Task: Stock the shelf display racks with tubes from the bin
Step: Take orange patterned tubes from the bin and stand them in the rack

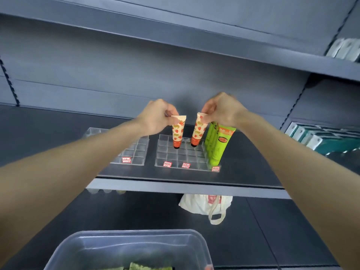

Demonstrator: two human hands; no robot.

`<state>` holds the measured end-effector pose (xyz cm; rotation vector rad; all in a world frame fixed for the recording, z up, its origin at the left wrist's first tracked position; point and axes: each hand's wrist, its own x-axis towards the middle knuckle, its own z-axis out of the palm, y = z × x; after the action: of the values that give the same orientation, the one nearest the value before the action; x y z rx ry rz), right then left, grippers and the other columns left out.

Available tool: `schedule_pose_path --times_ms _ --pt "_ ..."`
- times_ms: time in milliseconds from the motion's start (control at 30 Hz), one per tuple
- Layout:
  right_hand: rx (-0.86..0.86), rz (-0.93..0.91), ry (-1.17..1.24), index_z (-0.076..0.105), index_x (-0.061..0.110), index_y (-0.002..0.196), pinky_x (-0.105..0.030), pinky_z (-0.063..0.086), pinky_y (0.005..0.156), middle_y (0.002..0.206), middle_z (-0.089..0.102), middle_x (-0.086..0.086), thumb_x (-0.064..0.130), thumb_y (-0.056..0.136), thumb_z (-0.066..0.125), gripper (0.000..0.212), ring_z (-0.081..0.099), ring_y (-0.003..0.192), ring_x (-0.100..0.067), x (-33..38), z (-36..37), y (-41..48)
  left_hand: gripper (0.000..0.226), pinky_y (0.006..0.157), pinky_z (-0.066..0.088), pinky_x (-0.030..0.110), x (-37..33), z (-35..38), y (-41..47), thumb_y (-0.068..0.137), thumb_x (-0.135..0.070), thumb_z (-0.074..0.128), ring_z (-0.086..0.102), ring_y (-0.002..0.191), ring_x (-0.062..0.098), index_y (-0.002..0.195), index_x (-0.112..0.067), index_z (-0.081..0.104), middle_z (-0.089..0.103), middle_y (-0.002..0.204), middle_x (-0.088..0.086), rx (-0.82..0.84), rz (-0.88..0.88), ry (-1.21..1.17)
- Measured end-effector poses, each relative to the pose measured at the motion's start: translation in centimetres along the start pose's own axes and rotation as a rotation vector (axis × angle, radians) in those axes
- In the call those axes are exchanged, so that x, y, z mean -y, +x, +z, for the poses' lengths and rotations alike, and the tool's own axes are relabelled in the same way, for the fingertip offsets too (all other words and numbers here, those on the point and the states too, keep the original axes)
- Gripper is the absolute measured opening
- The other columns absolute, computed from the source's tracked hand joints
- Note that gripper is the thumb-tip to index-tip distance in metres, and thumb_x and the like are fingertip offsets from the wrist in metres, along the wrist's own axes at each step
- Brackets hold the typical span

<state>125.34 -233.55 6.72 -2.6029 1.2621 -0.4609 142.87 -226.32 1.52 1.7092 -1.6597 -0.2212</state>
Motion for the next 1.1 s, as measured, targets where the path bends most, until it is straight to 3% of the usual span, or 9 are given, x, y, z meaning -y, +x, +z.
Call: schedule_pose_path --times_ms 100,200,300,433,767,900,1100 --pt "0.020 0.039 -0.068 0.065 0.026 0.076 -0.029 0.045 0.093 0.083 0.064 0.003 0.018 0.074 0.078 0.016 0.060 0.095 -0.017 -1.0 0.4 2.1 0.012 0.076 0.041 0.021 0.3 1.0 2.3 0.083 -0.015 0.068 0.058 0.080 0.014 0.093 -0.009 0.071 0.069 0.090 0.006 -0.007 0.005 -0.006" --pt "0.007 0.033 -0.160 0.064 0.028 0.077 -0.035 0.037 0.105 0.088 0.064 0.004 0.021 0.074 0.078 0.016 0.058 0.105 -0.021 -1.8 0.8 3.9 0.014 0.083 0.048 0.027 0.8 2.0 4.2 0.083 -0.014 0.067 0.062 0.086 0.019 0.095 -0.009 0.071 0.070 0.094 0.009 -0.011 0.018 -0.002" --pt "0.000 0.027 -0.197 0.064 0.027 0.078 -0.032 0.032 0.098 0.096 0.068 0.003 0.023 0.075 0.077 0.014 0.056 0.106 -0.019 -2.6 1.2 5.4 0.014 0.089 0.050 0.034 1.5 2.9 5.7 0.083 -0.014 0.068 0.064 0.089 0.021 0.096 -0.009 0.072 0.071 0.095 0.009 -0.011 0.031 0.015" --pt "0.026 0.002 -0.255 0.063 0.029 0.074 -0.032 0.026 0.091 0.094 0.067 0.006 0.024 0.077 0.076 0.014 0.052 0.107 -0.017 -3.2 2.0 7.0 0.015 0.089 0.050 0.032 2.5 3.7 7.4 0.082 -0.015 0.069 0.065 0.089 0.020 0.095 -0.010 0.073 0.072 0.095 0.009 0.005 0.040 0.019" --pt "0.058 -0.021 -0.343 0.070 0.025 0.081 -0.036 0.026 0.096 0.089 0.068 0.005 0.024 0.077 0.076 0.008 0.055 0.099 -0.016 -4.0 3.7 9.1 0.015 0.083 0.048 0.025 4.1 5.7 9.2 0.081 -0.010 0.069 0.062 0.082 0.015 0.095 -0.007 0.073 0.071 0.093 0.009 0.088 0.083 0.021" --pt "0.055 -0.034 -0.351 0.069 0.026 0.081 -0.034 0.024 0.091 0.093 0.068 0.006 0.024 0.077 0.076 0.009 0.053 0.101 -0.016 -3.9 4.1 9.8 0.015 0.083 0.049 0.026 4.7 5.9 9.8 0.081 -0.012 0.069 0.061 0.083 0.016 0.095 -0.008 0.073 0.071 0.093 0.009 0.113 0.075 0.030" --pt "0.061 -0.040 -0.376 0.071 0.025 0.088 -0.035 0.026 0.095 0.096 0.069 0.004 0.024 0.078 0.075 0.010 0.053 0.104 -0.017 -4.0 4.5 10.6 0.016 0.080 0.046 0.022 5.2 5.9 10.1 0.081 -0.014 0.069 0.059 0.081 0.012 0.096 -0.009 0.072 0.070 0.090 0.004 0.157 0.067 0.035"
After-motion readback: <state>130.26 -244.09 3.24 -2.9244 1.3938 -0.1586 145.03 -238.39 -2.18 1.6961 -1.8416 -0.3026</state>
